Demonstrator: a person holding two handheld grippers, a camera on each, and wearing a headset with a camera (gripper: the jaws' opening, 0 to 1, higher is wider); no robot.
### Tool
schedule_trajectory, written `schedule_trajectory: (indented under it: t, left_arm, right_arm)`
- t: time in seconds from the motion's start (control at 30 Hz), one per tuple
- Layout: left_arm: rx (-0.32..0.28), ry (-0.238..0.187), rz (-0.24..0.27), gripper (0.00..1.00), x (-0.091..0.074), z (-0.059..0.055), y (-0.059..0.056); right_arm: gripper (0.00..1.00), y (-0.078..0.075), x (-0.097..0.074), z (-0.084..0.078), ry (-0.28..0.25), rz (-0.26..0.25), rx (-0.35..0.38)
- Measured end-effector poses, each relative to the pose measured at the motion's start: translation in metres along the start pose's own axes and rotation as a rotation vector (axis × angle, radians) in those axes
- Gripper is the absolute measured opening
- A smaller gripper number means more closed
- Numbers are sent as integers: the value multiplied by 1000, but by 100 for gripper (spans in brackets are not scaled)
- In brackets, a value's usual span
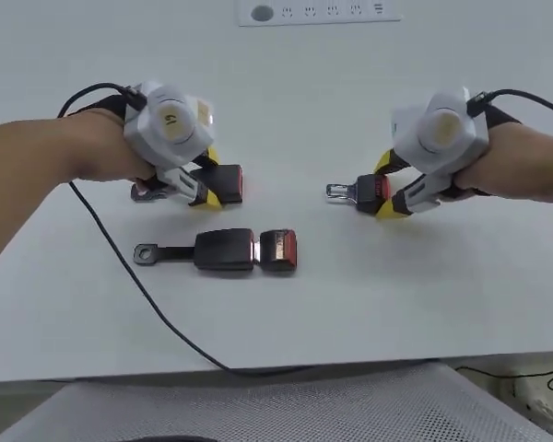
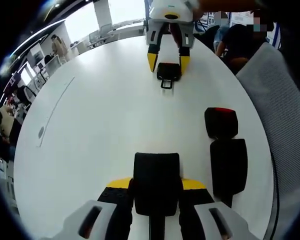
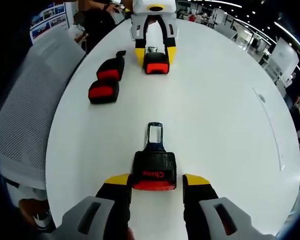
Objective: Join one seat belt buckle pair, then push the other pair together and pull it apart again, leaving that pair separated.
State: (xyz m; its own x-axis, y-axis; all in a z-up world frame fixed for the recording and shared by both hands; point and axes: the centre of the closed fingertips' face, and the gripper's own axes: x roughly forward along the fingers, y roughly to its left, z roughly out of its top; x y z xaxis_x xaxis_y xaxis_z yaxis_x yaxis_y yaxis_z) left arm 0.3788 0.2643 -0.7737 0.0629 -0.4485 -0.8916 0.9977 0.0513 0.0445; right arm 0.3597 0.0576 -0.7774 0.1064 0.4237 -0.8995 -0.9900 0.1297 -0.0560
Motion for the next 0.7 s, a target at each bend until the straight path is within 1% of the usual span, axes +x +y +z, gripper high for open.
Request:
schedule_trajectory:
  t: [0.03, 0.13, 0.17, 0.2, 0.23, 0.27, 0.3, 0.33, 0.37, 0.4, 0.43, 0.47, 0.5, 0.53, 0.6, 0.63, 0.67, 0.7]
  left_arm:
    - [-13, 2, 2, 35, 0, 0, 0]
    - [-38, -11, 7, 38, 0, 3, 1]
    - [-43, -10, 14, 39, 0, 3, 0]
    - [-38, 9, 17, 41, -2, 1, -2]
    - [-41, 18, 18, 42, -4, 2, -4]
    - [-42, 7, 21, 42, -7, 6, -6]
    - [-44, -21, 32, 43, -8, 9, -3]
    - [-44, -30, 40, 43, -10, 11, -2]
    - [-44, -37, 52, 44, -18, 15, -4]
    - [-49, -43, 60, 45, -22, 17, -6]
    - [-63, -53, 70, 46, -29, 23, -11]
    - [-68, -57, 74, 48, -30, 25, -13]
    - [-101, -79, 86, 49, -28, 24, -17]
    - [-118, -88, 90, 50, -29, 23, -20]
    - [-148, -111, 117, 54, -39, 25, -29]
    - [-172, -118, 130, 55, -41, 20, -32]
    - [-192, -127, 144, 55, -42, 18, -36]
    - [-225, -135, 164, 57, -45, 17, -38]
  right_arm:
    - [38, 0, 0, 0, -1, -3, 0]
    - [38, 1, -2, -1, -3, -8, 9]
    - [39, 0, -4, 0, -6, -19, 15]
    - [39, 0, -5, 1, -15, -24, 26]
    - [38, 0, -8, 4, -29, -37, 41]
    - [39, 2, -11, 4, -36, -44, 46]
    - [39, 3, -14, 6, -52, -53, 58]
    - [39, 4, -16, 7, -61, -61, 69]
    - [39, 4, -17, 8, -67, -67, 76]
    - [40, 5, -21, 14, -80, -81, 82]
    - [40, 7, -23, 17, -91, -87, 92]
    - [41, 10, -28, 23, -115, -101, 115]
    - [43, 13, -31, 25, -126, -107, 119]
    - [45, 17, -32, 26, -133, -120, 123]
    - [46, 23, -35, 28, -147, -134, 138]
    - [48, 26, -37, 29, -157, -142, 151]
    - [49, 31, -40, 30, -168, -160, 168]
    - [49, 33, -42, 30, -174, -173, 189]
